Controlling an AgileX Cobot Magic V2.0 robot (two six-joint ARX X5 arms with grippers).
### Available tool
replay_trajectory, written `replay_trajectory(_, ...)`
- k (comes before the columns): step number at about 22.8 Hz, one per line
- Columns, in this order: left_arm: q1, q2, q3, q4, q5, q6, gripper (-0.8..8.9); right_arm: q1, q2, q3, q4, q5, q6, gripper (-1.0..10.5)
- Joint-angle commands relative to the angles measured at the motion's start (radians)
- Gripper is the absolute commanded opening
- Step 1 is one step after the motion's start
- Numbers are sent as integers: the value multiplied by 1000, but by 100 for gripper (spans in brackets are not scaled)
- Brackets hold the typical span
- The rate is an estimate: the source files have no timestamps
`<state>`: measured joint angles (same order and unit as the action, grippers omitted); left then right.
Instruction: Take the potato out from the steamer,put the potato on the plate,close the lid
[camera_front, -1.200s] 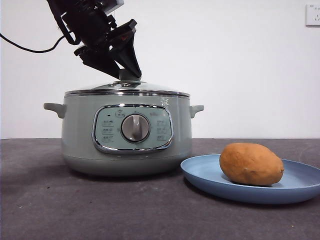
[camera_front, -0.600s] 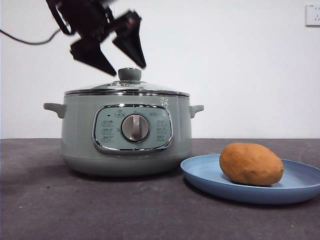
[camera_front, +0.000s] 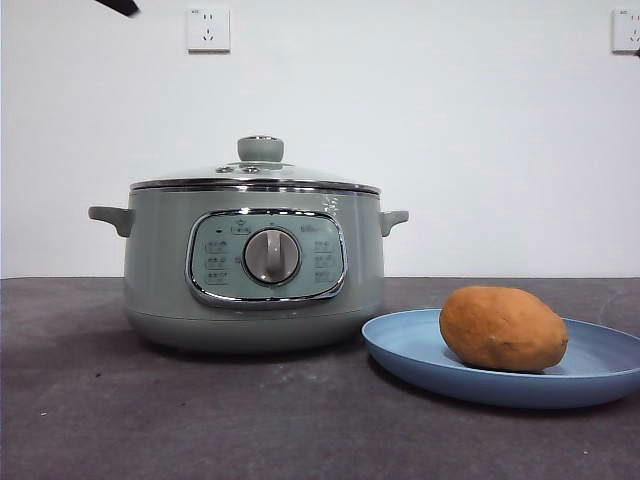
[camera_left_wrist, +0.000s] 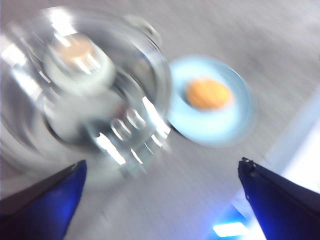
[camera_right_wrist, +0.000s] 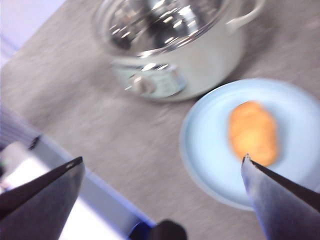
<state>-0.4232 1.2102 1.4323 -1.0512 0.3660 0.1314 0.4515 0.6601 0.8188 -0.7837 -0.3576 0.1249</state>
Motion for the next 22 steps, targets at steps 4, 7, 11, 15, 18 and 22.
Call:
replay_trajectory(4,-3,-42,-5,-105,12,-3,-6,2,3,5,-13,-89,17,157)
replay_trajectory(7,-3,-42,-5,-117,11,1,-8,2,3,5,-14,-87,16,-19)
replay_trajectory(11,-3,-42,-5,-112,11,0,-8,2,3,5,-13,-82,17,-11)
replay_trajectory(15,-3,-42,-5,-106,4,0,-4,2,3,5,-13,-81,15,2)
replay_trajectory(18,-3,-42,-5,-106,4,0,-4,2,3,5,-13,-82,15,2)
replay_trajectory(22,-3,-42,-5,-93,4,0,-4,2,3,5,-13,-82,15,2)
